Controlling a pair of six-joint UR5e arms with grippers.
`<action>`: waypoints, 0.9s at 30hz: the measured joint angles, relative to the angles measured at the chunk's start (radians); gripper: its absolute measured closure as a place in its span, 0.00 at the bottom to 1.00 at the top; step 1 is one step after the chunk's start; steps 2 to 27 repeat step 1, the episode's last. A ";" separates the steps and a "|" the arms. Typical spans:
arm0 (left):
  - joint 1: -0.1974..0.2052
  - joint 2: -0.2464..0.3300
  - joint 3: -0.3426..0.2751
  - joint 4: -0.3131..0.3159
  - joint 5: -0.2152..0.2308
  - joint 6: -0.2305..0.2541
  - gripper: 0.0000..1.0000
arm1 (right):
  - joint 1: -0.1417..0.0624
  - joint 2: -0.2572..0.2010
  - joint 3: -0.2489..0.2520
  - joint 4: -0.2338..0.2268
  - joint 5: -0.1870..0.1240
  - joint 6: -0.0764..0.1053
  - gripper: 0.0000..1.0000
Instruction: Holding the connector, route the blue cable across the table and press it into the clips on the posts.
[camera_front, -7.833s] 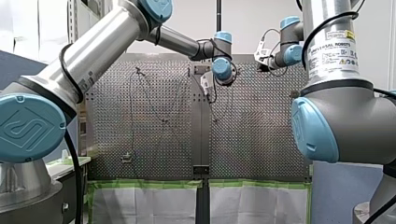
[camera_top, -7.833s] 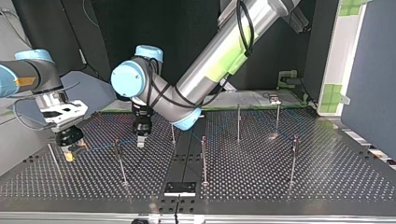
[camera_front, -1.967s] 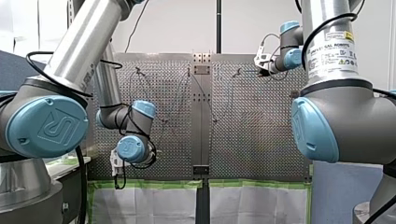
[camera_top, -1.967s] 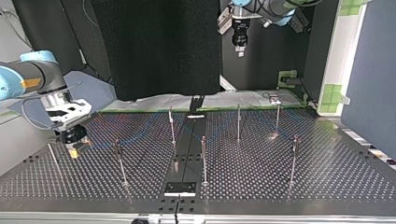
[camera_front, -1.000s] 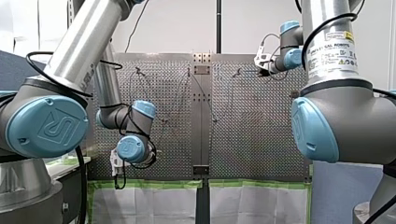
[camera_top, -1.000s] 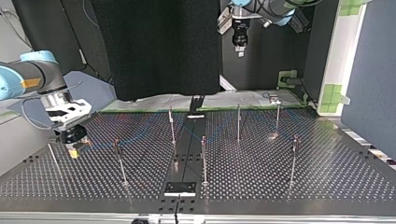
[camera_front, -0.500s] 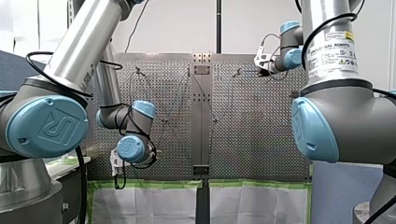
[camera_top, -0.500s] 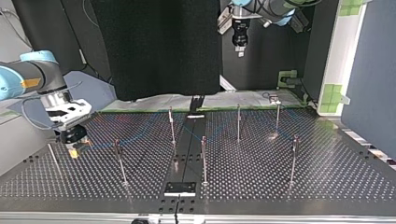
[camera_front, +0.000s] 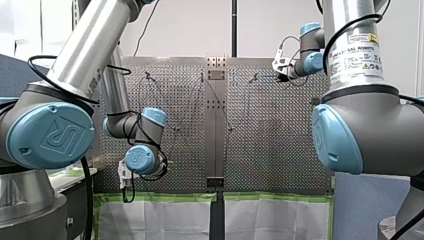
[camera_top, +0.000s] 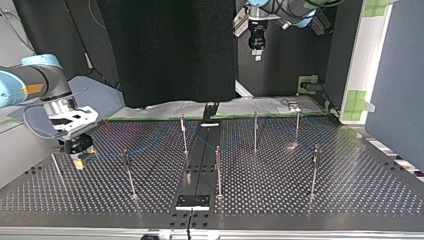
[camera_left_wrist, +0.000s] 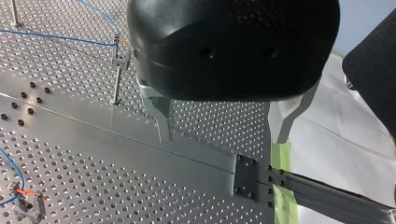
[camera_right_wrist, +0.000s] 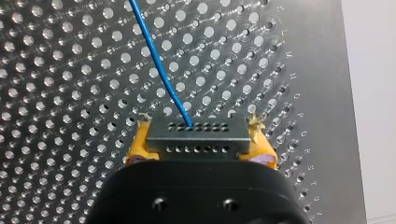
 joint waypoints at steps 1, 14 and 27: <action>0.000 0.000 0.000 0.000 0.000 0.000 0.00 | 0.000 0.000 0.000 0.000 0.000 0.000 1.00; 0.000 0.000 0.000 0.000 0.000 0.000 0.00 | 0.000 0.000 0.000 0.000 0.000 0.000 1.00; 0.000 0.000 0.000 0.000 0.000 0.000 0.00 | 0.000 0.000 0.000 0.000 0.000 0.000 1.00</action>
